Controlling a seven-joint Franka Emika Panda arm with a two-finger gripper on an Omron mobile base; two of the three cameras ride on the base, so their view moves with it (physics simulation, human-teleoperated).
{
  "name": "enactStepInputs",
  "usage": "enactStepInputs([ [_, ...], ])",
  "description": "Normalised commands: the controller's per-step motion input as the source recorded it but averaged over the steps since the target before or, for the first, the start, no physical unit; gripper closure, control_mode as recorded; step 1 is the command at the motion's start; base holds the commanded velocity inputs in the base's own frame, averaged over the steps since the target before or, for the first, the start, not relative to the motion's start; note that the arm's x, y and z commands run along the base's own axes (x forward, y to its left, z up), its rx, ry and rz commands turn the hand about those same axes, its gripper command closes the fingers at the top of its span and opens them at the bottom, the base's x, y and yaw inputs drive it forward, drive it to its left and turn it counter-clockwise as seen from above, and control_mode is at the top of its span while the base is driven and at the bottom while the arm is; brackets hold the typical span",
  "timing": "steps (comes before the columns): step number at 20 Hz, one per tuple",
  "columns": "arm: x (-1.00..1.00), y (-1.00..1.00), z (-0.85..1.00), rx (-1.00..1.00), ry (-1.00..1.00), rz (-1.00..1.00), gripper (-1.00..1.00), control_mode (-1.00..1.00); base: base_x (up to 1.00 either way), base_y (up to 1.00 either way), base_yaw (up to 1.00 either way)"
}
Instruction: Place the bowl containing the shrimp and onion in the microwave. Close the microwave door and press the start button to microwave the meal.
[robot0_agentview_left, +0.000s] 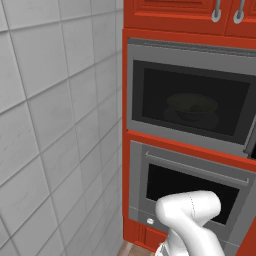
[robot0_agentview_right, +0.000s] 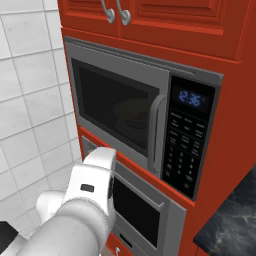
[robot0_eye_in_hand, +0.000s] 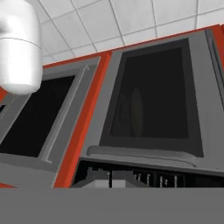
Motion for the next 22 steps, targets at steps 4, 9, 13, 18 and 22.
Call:
enactStepInputs([
  [4,0.49,0.26,-0.32,-0.03,0.00,0.00,1.00,-1.00,0.00,0.00,0.00],
  [9,0.32,0.16,-0.39,-0.03,-0.05,-0.02,1.00,-1.00,0.00,0.00,0.00],
  [13,0.22,0.00,-0.42,-0.02,-0.03,0.00,1.00,-1.00,0.00,0.00,0.00],
  [18,0.17,0.00,-0.54,-0.04,-0.06,-0.01,1.00,-1.00,0.00,0.00,0.00],
  [22,0.15,0.00,-0.58,-0.04,-0.10,-0.03,1.00,-1.00,0.00,0.00,0.00],
])
